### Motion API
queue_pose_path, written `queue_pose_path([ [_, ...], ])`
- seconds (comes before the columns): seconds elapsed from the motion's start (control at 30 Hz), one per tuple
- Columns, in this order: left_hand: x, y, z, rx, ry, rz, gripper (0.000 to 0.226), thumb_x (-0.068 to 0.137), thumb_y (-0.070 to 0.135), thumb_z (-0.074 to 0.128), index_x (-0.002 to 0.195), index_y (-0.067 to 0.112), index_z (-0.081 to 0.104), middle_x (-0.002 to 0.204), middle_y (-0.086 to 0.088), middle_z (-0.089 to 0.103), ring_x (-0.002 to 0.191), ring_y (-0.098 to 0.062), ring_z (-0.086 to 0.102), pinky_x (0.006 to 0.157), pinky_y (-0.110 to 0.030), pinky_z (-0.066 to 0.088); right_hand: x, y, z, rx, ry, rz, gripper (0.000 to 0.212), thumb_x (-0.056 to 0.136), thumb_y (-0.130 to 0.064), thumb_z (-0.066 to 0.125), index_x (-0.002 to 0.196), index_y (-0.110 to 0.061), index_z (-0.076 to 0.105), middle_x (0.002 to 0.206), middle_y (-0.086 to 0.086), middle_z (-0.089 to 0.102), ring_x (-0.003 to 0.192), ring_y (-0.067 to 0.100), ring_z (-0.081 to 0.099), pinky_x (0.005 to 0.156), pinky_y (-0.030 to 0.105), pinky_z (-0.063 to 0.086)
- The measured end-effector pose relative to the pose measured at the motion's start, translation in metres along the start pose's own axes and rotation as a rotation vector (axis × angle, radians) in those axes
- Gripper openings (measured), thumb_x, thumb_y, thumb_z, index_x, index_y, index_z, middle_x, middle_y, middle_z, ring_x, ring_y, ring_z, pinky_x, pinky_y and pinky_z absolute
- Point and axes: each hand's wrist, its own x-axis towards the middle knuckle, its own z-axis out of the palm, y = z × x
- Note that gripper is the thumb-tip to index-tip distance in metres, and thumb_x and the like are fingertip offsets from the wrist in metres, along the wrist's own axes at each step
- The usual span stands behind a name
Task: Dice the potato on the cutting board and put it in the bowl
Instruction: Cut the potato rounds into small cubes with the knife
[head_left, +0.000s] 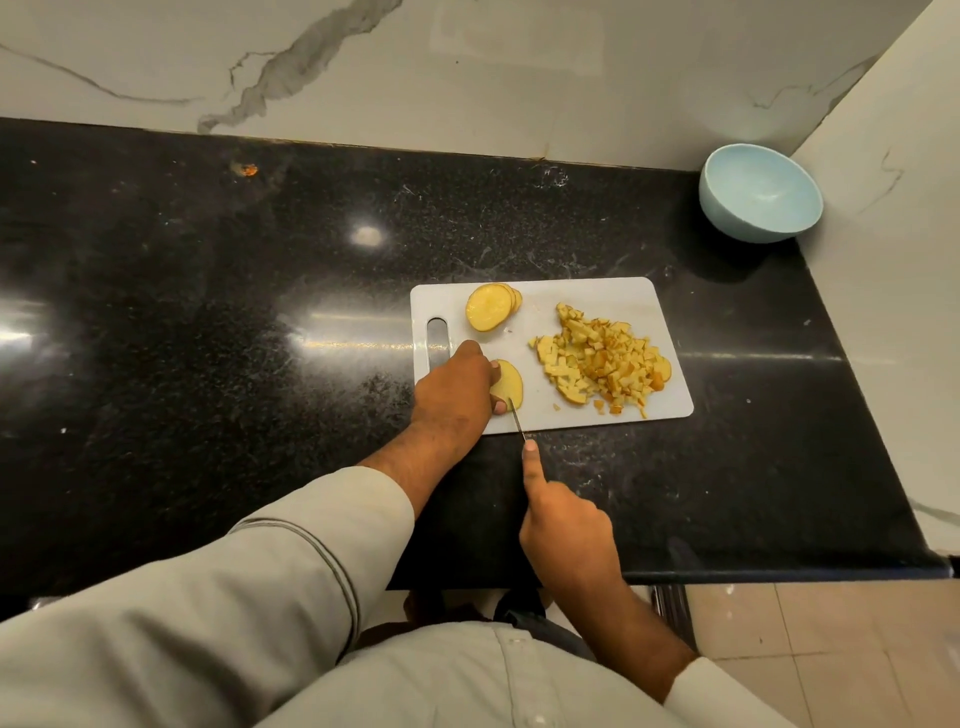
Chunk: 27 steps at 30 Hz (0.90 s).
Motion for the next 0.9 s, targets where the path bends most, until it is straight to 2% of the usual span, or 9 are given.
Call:
queue_pose_path([
  [0.07, 0.000, -0.002, 0.000, -0.037, -0.007, -0.001, 0.014, 0.098, 0.032, 0.049, 0.088, 0.023, 0.044, 0.070, 0.007, 0.065, 0.048, 0.002, 0.057, 0.049, -0.020, 0.026, -0.011, 0.005, 0.003, 0.002, -0.015, -0.008, 0.070, 0.099, -0.022, 0.033, 0.151, -0.028, -0.013, 0.102, 0.002, 0.058, 0.080, 0.020, 0.062, 0.065, 0.034, 0.047],
  [0.17, -0.003, -0.010, 0.003, 0.005, 0.029, 0.062, 0.011, 0.094, 0.029, 0.056, 0.092, 0.021, 0.049, 0.068, 0.009, 0.062, 0.064, -0.007, 0.057, 0.054, -0.024, 0.033, -0.024, 0.013, 0.003, 0.006, -0.010, -0.014, 0.067, 0.102, -0.025, 0.032, 0.151, -0.029, -0.012, 0.102, 0.000, 0.056, 0.080, 0.016, 0.061, 0.070, 0.033, 0.052],
  [0.23, -0.005, -0.019, 0.007, 0.113, 0.062, 0.159, 0.011, 0.094, 0.026, 0.057, 0.096, 0.016, 0.057, 0.082, 0.006, 0.065, 0.081, -0.016, 0.061, 0.066, -0.030, 0.044, -0.026, 0.015, -0.001, 0.024, 0.009, 0.001, 0.066, 0.102, -0.026, 0.032, 0.152, -0.030, -0.010, 0.101, -0.001, 0.056, 0.079, 0.016, 0.061, 0.070, 0.033, 0.052],
  [0.33, -0.006, -0.026, 0.010, 0.240, 0.091, 0.247, 0.022, 0.096, 0.030, 0.053, 0.100, 0.011, 0.063, 0.103, -0.001, 0.064, 0.096, -0.025, 0.060, 0.074, -0.032, 0.046, -0.019, 0.007, -0.008, 0.043, 0.085, 0.009, 0.065, 0.100, -0.022, 0.033, 0.153, -0.028, -0.004, 0.092, -0.002, 0.053, 0.074, 0.018, 0.059, 0.064, 0.034, 0.049],
  [0.4, -0.004, -0.025, 0.010, 0.340, 0.088, 0.284, 0.025, 0.097, 0.032, 0.051, 0.100, 0.011, 0.065, 0.103, -0.002, 0.060, 0.095, -0.025, 0.060, 0.074, -0.034, 0.047, -0.005, -0.003, -0.013, 0.046, 0.122, -0.001, 0.067, 0.097, -0.019, 0.035, 0.154, -0.027, 0.000, 0.085, -0.002, 0.048, 0.071, 0.021, 0.058, 0.058, 0.034, 0.042],
  [0.5, -0.002, -0.019, 0.006, 0.465, 0.080, 0.337, 0.024, 0.096, 0.032, 0.053, 0.095, 0.013, 0.068, 0.101, -0.002, 0.058, 0.090, -0.026, 0.062, 0.071, -0.035, 0.050, 0.023, -0.015, -0.020, 0.045, 0.133, -0.014, 0.069, 0.095, -0.018, 0.037, 0.154, -0.027, 0.002, 0.088, 0.003, 0.055, 0.073, 0.026, 0.060, 0.056, 0.034, 0.035],
  [0.63, -0.003, -0.016, 0.000, 0.555, 0.094, 0.331, 0.020, 0.092, 0.032, 0.058, 0.084, 0.016, 0.068, 0.087, -0.002, 0.063, 0.079, -0.024, 0.064, 0.057, -0.028, 0.036, 0.048, -0.027, -0.020, 0.068, 0.104, -0.031, 0.069, 0.094, -0.017, 0.039, 0.154, -0.026, 0.005, 0.094, 0.009, 0.059, 0.077, 0.030, 0.061, 0.057, 0.035, 0.036],
  [0.77, -0.004, -0.018, 0.003, 0.626, 0.141, 0.344, 0.019, 0.096, 0.027, 0.050, 0.099, 0.020, 0.067, 0.085, -0.003, 0.063, 0.082, -0.023, 0.061, 0.057, -0.029, 0.039, 0.059, -0.030, -0.017, 0.093, 0.092, -0.018, 0.071, 0.092, -0.017, 0.040, 0.154, -0.024, 0.005, 0.093, 0.009, 0.058, 0.080, 0.030, 0.061, 0.060, 0.036, 0.037],
  [0.9, -0.002, -0.021, 0.004, 0.601, 0.139, 0.322, 0.022, 0.099, 0.030, 0.046, 0.105, 0.023, 0.066, 0.081, -0.003, 0.048, 0.085, -0.023, 0.058, 0.061, -0.031, 0.041, 0.066, -0.035, -0.017, 0.103, 0.048, -0.001, 0.074, 0.090, -0.016, 0.039, 0.154, -0.025, 0.002, 0.078, 0.002, 0.042, 0.071, 0.025, 0.054, 0.059, 0.035, 0.037],
])
